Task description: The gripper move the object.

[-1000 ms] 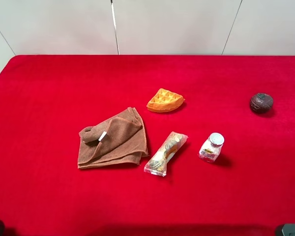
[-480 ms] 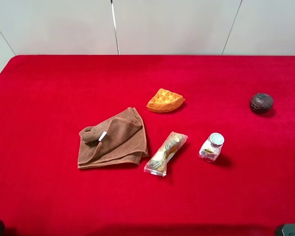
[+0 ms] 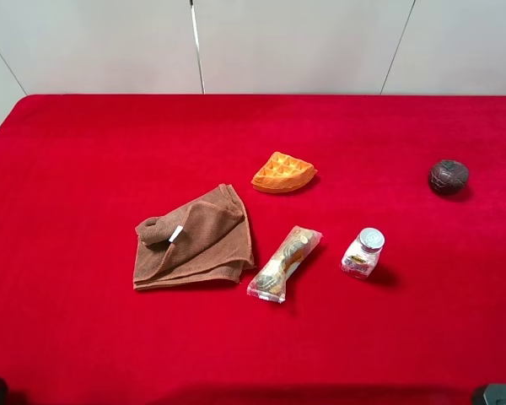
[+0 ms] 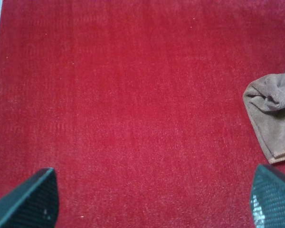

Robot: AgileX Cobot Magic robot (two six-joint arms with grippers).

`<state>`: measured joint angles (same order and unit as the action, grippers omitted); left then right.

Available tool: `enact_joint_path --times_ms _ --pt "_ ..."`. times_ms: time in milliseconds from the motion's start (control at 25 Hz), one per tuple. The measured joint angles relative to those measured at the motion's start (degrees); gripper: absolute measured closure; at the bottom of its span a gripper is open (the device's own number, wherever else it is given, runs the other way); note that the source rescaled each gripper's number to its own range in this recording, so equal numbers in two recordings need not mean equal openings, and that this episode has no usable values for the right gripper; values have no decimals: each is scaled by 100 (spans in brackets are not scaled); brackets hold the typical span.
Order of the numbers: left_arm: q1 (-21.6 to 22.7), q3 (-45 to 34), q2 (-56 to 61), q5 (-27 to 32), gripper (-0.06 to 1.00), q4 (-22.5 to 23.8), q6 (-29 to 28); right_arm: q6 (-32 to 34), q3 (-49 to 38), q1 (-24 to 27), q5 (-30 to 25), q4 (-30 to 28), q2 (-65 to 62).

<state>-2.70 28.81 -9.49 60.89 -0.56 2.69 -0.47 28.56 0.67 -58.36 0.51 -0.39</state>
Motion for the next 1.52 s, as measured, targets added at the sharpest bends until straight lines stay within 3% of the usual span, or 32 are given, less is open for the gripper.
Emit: enact_joint_path --times_ms 160,360,480,1520 --pt "152 -49 413 -5 26 -191 263 0 0 0 0 0 0" --pt "158 -49 934 -5 6 -211 317 0 0 0 0 0 0" --pt "158 -49 973 3 2 -211 321 0 0 0 0 0 0" --pt "158 -49 973 3 2 -127 321 0 0 0 0 2 0"
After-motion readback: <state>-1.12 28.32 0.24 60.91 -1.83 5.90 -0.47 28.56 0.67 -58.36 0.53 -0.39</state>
